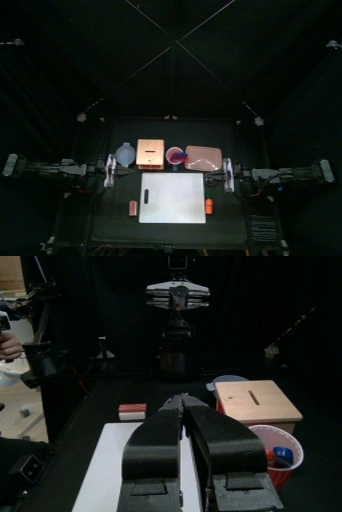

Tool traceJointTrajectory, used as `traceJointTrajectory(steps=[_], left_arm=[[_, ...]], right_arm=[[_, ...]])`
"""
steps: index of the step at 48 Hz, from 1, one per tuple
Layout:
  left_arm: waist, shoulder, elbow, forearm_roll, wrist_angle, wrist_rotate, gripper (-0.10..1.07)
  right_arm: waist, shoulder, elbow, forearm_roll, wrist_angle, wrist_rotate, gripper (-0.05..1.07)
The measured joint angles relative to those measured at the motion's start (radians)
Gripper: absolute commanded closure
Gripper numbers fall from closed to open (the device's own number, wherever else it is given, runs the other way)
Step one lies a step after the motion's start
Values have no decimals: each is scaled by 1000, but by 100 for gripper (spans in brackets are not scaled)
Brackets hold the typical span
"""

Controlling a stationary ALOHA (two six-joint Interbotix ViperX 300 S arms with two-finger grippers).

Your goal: Open drawer

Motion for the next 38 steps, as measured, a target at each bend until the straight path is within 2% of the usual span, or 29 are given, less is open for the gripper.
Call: traceJointTrajectory(steps=[6,12,22,31,38], left_arm=[[8,18,28,-18,2,-8,92],[8,52,35,-81,-11,-9,92],[-5,152,43,-206,-94,-11,92],[-75,275,48,-327,-213,-12,92],[-107,351,55,-471,-233,-57,92]], right_arm=[[-6,26,3,-9,0,-2,102],[-9,110,-28,-40,0,-5,100],[-48,339,-153,-118,-37,-11,99],[-123,532,-242,-140,-118,-8,99],[-156,690,-331,-143,-184,-11,99]])
